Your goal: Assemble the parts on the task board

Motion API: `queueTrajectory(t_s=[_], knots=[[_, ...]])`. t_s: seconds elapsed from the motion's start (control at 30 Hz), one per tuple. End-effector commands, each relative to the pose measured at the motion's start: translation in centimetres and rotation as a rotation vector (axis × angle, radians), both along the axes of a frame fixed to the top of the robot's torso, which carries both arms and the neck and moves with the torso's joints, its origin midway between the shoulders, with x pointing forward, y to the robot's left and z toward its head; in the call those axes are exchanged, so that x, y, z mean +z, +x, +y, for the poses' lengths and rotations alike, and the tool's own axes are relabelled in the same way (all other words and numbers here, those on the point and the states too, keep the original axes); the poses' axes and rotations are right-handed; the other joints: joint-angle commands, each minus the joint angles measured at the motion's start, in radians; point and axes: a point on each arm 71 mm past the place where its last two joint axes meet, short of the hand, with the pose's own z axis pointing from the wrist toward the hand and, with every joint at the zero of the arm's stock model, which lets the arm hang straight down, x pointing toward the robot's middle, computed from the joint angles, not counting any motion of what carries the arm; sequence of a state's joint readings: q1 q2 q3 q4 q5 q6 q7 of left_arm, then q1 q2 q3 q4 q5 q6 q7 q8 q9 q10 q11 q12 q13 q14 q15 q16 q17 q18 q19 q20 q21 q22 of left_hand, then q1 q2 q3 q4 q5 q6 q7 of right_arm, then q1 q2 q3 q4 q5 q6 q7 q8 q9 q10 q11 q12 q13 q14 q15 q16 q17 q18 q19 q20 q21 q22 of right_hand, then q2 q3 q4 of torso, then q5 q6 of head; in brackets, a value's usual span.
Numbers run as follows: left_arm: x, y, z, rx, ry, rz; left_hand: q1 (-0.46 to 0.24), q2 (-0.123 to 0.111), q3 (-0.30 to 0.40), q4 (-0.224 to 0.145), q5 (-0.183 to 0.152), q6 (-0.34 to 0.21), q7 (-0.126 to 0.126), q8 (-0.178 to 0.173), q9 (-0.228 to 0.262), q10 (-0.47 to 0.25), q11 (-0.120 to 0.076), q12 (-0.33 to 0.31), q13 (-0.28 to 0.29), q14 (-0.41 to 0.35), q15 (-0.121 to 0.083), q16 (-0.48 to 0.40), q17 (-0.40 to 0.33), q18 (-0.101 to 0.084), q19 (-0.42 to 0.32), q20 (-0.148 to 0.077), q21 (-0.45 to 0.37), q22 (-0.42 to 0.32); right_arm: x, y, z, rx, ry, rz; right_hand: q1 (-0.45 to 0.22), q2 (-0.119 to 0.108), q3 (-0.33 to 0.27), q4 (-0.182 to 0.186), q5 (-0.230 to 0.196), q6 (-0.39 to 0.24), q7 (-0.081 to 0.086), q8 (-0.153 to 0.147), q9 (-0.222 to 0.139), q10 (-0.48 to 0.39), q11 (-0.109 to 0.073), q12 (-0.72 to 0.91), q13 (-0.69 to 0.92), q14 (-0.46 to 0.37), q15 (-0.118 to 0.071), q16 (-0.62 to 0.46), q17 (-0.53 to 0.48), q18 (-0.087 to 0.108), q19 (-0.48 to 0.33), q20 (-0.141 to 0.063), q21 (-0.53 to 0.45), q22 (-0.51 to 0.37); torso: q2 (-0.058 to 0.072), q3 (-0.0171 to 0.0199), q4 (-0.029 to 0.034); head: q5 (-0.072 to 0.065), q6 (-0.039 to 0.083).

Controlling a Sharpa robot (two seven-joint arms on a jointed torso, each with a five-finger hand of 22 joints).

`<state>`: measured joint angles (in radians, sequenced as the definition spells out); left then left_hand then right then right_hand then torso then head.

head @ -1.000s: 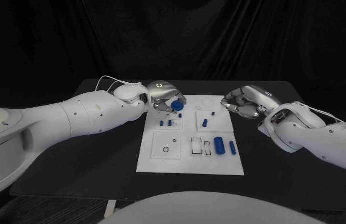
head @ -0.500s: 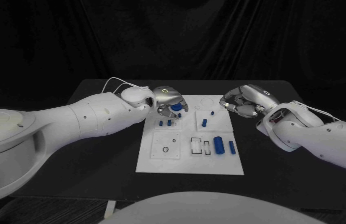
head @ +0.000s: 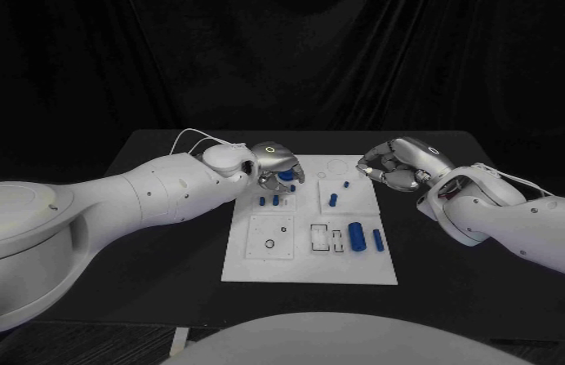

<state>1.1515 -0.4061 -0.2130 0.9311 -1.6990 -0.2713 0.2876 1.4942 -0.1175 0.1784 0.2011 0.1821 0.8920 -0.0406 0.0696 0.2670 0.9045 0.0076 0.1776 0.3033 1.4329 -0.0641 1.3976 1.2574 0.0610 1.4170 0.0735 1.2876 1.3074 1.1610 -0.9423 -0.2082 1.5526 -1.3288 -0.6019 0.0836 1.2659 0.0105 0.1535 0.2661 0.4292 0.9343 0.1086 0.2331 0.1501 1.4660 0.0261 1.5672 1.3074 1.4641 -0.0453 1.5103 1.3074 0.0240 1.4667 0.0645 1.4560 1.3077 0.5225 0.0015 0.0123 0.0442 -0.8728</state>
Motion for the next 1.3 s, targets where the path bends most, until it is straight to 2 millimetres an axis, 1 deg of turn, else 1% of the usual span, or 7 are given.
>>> queueTrajectory(t_s=[0.03, 0.3, 0.5, 0.6, 0.73, 1.07, 1.3], knots=[[-0.1, 0.1, -0.2, 0.02, 0.004, -0.008, -0.01, -0.003, 0.007, -0.001, 0.002, 0.008, -0.002, 0.005, -0.001, 0.004, -0.001, 0.003, 0.001, -0.002, 0.009, -0.003, -0.001, 0.007, -0.003, -0.005, -0.004, 0.169, 0.0, 0.0, 0.0, -0.005, 0.003, -0.004, 0.004, -0.004, 0.002, 0.004, 0.006, 0.006, 0.003, -0.003, -0.001, 0.105, 0.005, 0.004, 0.263, 0.079, 0.006, 0.002, 0.118, 0.006, 0.054, 0.004, 0.004, 0.223, 0.0, 0.0001, -0.0005, 0.002, 0.0], [-0.5, 0.3, -0.5, 0.04, 0.02, 0.004, -0.011, 0.001, 0.015, -0.004, 0.008, 0.022, 0.003, 0.008, -0.003, -0.007, 0.0, -0.001, 0.002, -0.009, 0.01, -0.008, -0.011, 0.009, -0.008, -0.004, -0.013, 0.167, 0.0, 0.1, 0.1, -0.005, 0.001, 0.0, 0.005, -0.004, 0.003, 0.004, 0.007, 0.006, 0.003, -0.004, -0.001, 0.105, 0.005, 0.004, 0.263, 0.079, 0.006, 0.001, 0.117, 0.007, 0.054, 0.004, 0.003, 0.222, 0.0, -0.0004, 0.0002, 0.002, 0.0], [-0.9, 0.4, -0.7, 0.052, 0.03, 0.011, -0.016, 0.002, 0.03, -0.015, 0.013, 0.06, 0.036, 0.022, 0.001, 0.002, -0.01, 0.008, 0.01, -0.015, 0.005, -0.009, -0.018, 0.01, -0.011, -0.003, -0.022, 0.168, 0.0, 0.1, 0.1, -0.007, 0.0, 0.001, 0.005, -0.004, 0.003, 0.004, 0.007, 0.006, 0.003, -0.004, -0.001, 0.105, 0.005, 0.004, 0.263, 0.079, 0.006, 0.001, 0.117, 0.007, 0.054, 0.004, 0.003, 0.222, 0.0, 0.0, 0.0, 0.001, 0.0], [-1.1, 0.4, -0.8, 0.057, 0.035, 0.015, -0.018, 0.003, 0.036, -0.021, 0.012, 0.079, 0.054, 0.033, 0.006, 0.009, -0.018, 0.013, 0.014, -0.018, 0.001, -0.01, -0.022, 0.011, -0.014, -0.003, -0.028, 0.167, 0.0, 0.1, 0.0, -0.007, 0.0, 0.002, 0.005, -0.004, 0.003, 0.004, 0.007, 0.006, 0.003, -0.004, -0.001, 0.105, 0.005, 0.004, 0.263, 0.079, 0.006, 0.001, 0.117, 0.007, 0.054, 0.004, 0.003, 0.222, 0.0, 0.0002, 0.0002, -0.001, 0.0], [-1.4, 0.4, -1.0, 0.06, 0.04, 0.02, -0.019, 0.004, 0.039, -0.023, 0.01, 0.08, 0.055, 0.034, 0.007, 0.019, -0.019, 0.019, 0.018, -0.021, 0.0, -0.012, -0.027, 0.012, -0.017, -0.003, -0.033, 0.166, -0.1, 0.1, 0.1, -0.006, -0.001, 0.002, 0.005, -0.004, 0.003, 0.004, 0.007, 0.006, 0.003, -0.004, -0.001, 0.105, 0.005, 0.004, 0.263, 0.079, 0.006, 0.001, 0.115, 0.007, 0.053, 0.004, 0.001, 0.221, 0.0, 0.0003, -0.0004, 0.002, 0.0], [-2.2, 0.4, -1.1, 0.068, 0.043, 0.026, -0.021, 0.003, 0.045, -0.029, 0.004, 0.086, 0.059, 0.038, 0.011, 0.035, -0.021, 0.028, 0.024, -0.028, 0.0, -0.019, -0.04, 0.012, -0.019, -0.001, -0.039, 0.165, -0.1, 0.1, 0.0, -0.007, -0.003, 0.003, 0.006, -0.004, 0.003, 0.004, 0.008, 0.007, 0.003, -0.004, -0.001, 0.105, 0.005, 0.004, 0.263, 0.078, 0.006, 0.0, 0.114, 0.007, 0.053, 0.004, 0.001, 0.221, 0.0, 0.0003, -0.0003, 0.001, 0.0], [-2.5, 0.4, -1.0, 0.074, 0.043, 0.022, -0.009, 0.013, 0.067, -0.04, 0.007, 0.089, 0.062, 0.036, 0.012, 0.059, -0.023, 0.031, 0.02, -0.032, 0.0, -0.024, -0.052, 0.013, -0.02, 0.0, -0.043, 0.164, -0.1, 0.2, 0.0, -0.007, -0.004, 0.005, 0.006, -0.004, 0.003, 0.004, 0.008, 0.007, 0.003, -0.004, -0.001, 0.105, 0.005, 0.004, 0.263, 0.078, 0.006, 0.0, 0.112, 0.007, 0.052, 0.004, 0.0, 0.221, 0.0, 0.0001, -0.0005, 0.001, 0.0]])
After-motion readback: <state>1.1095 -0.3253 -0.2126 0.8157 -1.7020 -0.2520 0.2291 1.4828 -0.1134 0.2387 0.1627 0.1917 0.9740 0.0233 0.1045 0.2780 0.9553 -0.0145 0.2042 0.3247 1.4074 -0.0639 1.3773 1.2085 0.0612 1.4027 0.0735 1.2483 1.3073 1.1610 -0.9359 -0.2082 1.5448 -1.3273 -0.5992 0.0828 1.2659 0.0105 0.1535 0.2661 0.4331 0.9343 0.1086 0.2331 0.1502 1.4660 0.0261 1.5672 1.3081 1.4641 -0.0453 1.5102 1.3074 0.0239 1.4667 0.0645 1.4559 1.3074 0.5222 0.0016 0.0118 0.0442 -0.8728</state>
